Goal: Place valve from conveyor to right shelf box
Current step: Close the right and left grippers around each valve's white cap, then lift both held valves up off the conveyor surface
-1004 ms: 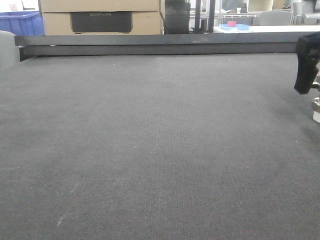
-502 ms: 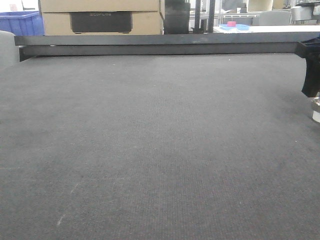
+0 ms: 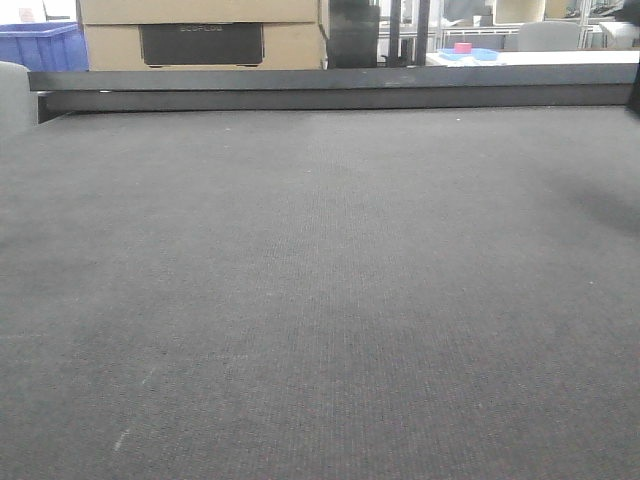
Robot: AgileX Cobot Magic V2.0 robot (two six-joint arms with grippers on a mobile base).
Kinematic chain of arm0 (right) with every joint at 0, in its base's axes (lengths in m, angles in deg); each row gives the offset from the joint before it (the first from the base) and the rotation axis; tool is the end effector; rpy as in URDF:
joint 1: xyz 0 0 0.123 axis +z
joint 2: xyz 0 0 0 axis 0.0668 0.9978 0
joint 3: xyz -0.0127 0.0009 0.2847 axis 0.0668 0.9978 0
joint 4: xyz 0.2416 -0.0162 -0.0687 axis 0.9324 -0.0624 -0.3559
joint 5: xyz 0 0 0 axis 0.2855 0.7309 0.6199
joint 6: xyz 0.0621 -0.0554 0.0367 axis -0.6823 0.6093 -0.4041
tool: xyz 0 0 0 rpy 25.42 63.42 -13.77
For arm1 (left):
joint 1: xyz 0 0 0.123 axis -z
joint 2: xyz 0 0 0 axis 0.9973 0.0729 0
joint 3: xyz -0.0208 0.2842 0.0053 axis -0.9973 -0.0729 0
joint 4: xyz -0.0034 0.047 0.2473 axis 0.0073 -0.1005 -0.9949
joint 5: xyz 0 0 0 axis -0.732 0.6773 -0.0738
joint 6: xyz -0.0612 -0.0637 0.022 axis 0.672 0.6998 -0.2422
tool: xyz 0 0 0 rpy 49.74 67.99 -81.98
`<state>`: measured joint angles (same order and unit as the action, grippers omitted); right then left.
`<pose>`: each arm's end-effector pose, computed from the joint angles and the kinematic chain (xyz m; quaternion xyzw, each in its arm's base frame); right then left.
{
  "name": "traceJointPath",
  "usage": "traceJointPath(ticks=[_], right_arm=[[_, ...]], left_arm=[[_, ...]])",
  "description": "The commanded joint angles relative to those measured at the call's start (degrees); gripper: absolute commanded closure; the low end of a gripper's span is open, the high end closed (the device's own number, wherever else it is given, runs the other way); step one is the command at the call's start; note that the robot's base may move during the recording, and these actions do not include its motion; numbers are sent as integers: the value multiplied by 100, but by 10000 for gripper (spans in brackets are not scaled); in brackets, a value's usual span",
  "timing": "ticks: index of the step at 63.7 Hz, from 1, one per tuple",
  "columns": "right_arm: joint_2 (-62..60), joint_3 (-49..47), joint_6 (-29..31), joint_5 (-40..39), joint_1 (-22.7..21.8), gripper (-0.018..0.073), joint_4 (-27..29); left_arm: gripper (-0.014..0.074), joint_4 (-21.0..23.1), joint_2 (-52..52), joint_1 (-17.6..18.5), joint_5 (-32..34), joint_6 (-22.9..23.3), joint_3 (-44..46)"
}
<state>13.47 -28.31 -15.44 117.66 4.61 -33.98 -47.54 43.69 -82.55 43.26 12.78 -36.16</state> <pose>0.3429 0.0150 0.3162 -0.1144 0.9690 0.0361 0.2162 0.1177 -0.0063 0.3814 0.0247 0.8222 -0.0127 0.5685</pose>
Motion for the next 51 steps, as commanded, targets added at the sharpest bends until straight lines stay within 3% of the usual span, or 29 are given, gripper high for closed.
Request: traceJointPath(ticks=[1,9,17,29,41,51], right_arm=[[-591,-63,45,-187,-9,713,173],[-1126,-52,45,-246,-9,713,354],[-1499,-52,45,-216,-9,713,368],[-1791,79,45,-174,-9,713,368],[-1874,560,45,-248,-9,713,380],[-1904,886,45,-349,-9,713,380]], left_arm=[[-3,44,339,42,-409,45,337],[-3,-21,915,42,-1087,172,877],[-3,-130,1785,42,-2204,204,1619],[-3,-298,3128,-32,-3110,-313,2815],[-3,518,4210,-756,-3333,-1214,3724],[-3,631,4989,-1329,-3333,-1346,4150]])
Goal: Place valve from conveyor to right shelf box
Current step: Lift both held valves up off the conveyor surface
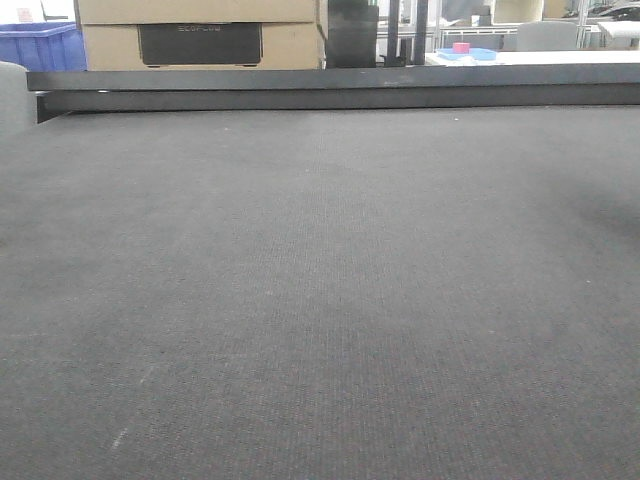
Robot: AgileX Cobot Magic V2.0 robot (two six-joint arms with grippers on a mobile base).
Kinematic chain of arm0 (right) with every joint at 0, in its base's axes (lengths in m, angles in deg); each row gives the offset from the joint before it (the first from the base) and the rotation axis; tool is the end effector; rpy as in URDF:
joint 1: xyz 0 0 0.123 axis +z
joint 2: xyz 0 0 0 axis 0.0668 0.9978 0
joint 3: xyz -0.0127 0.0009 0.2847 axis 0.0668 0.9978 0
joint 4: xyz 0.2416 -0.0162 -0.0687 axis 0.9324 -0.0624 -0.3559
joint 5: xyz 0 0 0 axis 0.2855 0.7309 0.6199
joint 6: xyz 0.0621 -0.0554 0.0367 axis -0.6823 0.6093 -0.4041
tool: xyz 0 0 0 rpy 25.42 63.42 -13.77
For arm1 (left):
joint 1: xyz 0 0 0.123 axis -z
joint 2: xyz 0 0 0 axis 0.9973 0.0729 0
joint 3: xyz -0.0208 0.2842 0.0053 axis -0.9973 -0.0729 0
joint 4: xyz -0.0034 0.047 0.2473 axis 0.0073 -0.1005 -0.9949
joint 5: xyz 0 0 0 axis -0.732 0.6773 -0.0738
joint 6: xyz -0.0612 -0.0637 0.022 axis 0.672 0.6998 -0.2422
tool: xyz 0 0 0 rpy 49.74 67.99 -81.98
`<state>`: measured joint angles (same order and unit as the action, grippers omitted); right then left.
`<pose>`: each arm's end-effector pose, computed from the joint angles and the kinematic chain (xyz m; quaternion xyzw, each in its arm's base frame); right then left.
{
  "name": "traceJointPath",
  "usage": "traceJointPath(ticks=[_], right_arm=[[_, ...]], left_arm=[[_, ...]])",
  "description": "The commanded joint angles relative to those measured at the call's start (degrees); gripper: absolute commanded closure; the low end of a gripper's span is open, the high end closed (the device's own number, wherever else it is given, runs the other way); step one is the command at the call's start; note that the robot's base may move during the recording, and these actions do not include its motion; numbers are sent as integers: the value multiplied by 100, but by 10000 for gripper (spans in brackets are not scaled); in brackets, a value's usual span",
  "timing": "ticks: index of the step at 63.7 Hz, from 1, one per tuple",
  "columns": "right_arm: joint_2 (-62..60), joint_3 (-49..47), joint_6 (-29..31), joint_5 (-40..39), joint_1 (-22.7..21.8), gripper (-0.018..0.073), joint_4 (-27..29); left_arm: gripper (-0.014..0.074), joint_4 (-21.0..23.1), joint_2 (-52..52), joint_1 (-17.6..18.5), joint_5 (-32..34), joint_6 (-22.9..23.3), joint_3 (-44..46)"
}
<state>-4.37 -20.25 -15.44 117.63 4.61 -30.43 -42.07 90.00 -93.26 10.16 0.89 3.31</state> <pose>0.2650 0.0188 0.3704 -0.1094 0.9455 0.0573 0.3014 0.2925 0.0306 0.3902 0.0332 0.9658 -0.0006 0.2570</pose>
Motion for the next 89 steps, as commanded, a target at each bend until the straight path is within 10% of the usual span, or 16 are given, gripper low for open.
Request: traceJointPath(ticks=[1,78,89], right_arm=[[-121,98,45,-347,-9,713,25],[-121,153,45,-568,-9,713,25],[-121,153,45,-578,-9,713,25]], left_arm=[[-3,73,419,-296,-23,-179,230],[1,-156,2683,-419,1043,-409,258],[248,-110,2683,-419,857,-409,258]])
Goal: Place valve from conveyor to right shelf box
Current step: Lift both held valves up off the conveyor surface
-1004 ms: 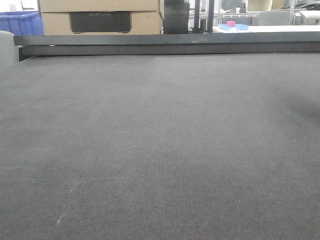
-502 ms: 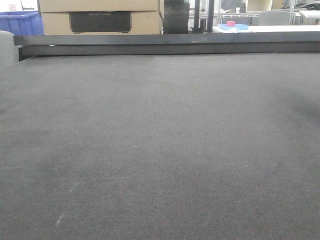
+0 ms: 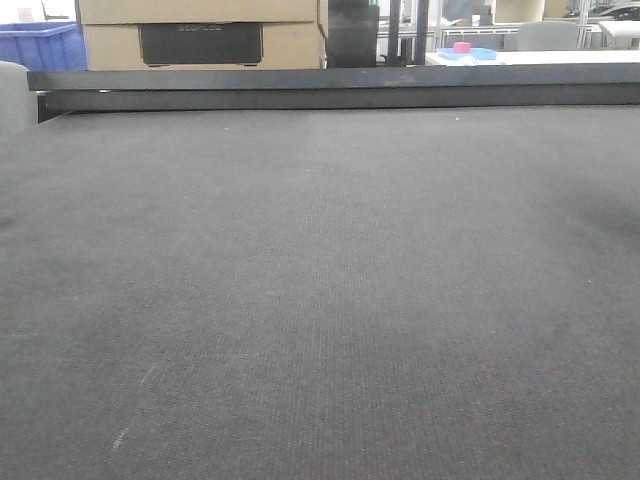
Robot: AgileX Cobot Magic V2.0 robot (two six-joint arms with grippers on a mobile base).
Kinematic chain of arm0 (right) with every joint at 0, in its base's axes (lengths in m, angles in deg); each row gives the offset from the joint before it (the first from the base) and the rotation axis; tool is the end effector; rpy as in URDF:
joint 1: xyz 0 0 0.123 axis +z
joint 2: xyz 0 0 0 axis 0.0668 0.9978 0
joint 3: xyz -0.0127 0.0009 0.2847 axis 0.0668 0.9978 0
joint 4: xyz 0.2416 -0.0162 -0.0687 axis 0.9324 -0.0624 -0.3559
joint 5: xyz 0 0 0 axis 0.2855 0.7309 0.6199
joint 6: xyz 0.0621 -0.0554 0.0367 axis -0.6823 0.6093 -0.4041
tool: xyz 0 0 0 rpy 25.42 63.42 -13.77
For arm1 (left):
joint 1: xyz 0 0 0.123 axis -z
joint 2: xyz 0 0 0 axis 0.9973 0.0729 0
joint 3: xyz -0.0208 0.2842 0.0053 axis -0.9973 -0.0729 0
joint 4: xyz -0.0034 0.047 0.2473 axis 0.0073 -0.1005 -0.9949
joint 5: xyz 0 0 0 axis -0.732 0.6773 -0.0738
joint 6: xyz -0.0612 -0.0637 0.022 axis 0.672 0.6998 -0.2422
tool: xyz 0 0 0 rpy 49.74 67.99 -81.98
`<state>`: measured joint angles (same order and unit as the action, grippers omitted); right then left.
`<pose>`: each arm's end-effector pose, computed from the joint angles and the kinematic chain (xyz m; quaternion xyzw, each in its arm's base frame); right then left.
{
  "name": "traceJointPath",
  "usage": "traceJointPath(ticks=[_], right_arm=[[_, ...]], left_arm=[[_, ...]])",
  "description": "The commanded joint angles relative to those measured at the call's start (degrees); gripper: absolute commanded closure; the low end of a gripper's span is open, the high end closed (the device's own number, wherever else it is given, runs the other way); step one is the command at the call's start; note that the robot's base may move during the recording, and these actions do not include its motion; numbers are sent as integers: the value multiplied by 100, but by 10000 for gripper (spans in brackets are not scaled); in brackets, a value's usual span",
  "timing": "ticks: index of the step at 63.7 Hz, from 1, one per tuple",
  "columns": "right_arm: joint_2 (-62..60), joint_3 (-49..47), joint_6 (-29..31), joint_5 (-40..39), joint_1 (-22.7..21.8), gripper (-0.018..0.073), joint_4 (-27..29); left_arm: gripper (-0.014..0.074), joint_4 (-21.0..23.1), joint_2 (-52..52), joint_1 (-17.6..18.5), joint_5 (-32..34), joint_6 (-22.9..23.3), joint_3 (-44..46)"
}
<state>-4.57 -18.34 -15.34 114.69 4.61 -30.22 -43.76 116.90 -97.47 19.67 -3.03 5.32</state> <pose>0.2667 0.0186 0.3640 -0.1055 0.9426 0.0565 0.3116 0.3956 0.0768 0.2394 0.0247 0.9919 0.0027 0.1246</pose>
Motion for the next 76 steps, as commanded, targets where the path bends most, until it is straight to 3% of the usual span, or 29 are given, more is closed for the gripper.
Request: traceJointPath(ticks=[1,10,23,39,52,59,76], right_arm=[[-101,-38,34,-283,-9,713,4],[-101,-38,34,-283,-9,713,4],[-101,-38,34,-295,-9,713,4],[-109,-120,34,-278,-9,713,37],[-109,-724,34,-175,-9,713,158],[-109,-1215,34,-107,-9,713,200],[-109,-1788,34,106,-9,713,375]], left_arm=[[287,59,-19,3,-114,-17,58],[706,59,-107,3,-344,-17,58],[708,263,-368,3,-475,-17,58],[708,560,-1402,170,-523,-17,58],[708,560,-2438,488,-280,-5,58],[708,571,-3049,634,116,251,58],[708,701,-3961,636,409,394,58]])
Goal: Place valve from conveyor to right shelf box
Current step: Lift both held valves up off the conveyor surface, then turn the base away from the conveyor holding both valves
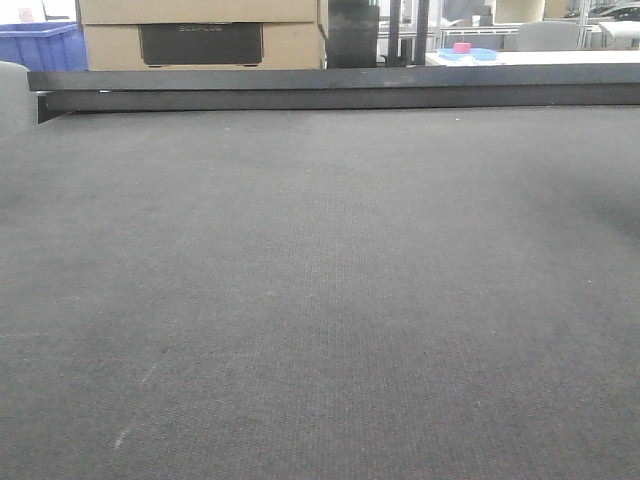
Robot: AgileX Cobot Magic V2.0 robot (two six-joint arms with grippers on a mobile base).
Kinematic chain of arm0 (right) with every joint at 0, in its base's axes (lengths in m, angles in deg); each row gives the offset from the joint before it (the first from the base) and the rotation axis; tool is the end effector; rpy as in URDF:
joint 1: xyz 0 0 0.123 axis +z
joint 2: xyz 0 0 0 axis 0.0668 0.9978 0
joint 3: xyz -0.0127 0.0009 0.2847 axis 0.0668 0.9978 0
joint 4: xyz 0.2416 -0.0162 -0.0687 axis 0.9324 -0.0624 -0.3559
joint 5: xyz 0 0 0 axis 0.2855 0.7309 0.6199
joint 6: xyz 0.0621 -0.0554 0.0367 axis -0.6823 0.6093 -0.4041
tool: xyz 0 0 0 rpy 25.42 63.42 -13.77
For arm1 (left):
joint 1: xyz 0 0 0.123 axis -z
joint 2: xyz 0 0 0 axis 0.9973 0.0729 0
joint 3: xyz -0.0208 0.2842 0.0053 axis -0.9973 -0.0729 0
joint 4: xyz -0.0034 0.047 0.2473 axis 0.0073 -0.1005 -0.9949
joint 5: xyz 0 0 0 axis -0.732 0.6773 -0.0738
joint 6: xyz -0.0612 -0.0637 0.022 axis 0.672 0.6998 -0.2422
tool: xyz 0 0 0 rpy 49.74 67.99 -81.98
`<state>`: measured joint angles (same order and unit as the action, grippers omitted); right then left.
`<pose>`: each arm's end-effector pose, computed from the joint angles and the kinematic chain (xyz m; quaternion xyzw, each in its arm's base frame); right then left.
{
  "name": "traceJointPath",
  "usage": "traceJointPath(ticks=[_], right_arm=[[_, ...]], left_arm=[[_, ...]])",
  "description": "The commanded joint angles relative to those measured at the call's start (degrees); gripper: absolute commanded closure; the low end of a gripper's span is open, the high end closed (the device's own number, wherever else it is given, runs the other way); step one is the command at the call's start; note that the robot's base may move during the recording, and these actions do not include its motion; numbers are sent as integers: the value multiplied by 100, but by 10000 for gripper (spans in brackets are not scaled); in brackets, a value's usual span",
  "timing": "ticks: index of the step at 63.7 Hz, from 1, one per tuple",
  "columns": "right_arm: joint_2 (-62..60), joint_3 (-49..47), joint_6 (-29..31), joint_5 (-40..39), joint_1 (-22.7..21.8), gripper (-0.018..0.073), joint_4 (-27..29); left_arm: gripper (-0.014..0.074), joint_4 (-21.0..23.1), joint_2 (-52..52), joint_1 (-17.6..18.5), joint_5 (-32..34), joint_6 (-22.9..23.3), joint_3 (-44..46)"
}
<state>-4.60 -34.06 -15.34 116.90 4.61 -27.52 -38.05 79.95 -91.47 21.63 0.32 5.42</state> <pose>0.2640 0.0225 0.4457 -0.1117 0.8968 0.0689 0.4226 0.2535 0.0128 0.4620 0.0458 0.8910 -0.0077 0.4516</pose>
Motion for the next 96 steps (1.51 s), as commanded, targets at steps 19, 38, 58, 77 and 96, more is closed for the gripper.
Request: traceJointPath(ticks=[19,38,58,77,96], right_arm=[[-105,-458,34,18,-9,713,188],[-105,-458,34,18,-9,713,188],[-105,-458,34,18,-9,713,188],[-105,-458,34,18,-9,713,188],[-105,-458,34,18,-9,713,188]], left_arm=[[708,130,-471,37,373,59,48],[708,130,-471,37,571,59,48],[708,130,-471,37,927,59,48],[708,130,-471,37,996,59,48],[708,130,-471,37,996,59,48]])
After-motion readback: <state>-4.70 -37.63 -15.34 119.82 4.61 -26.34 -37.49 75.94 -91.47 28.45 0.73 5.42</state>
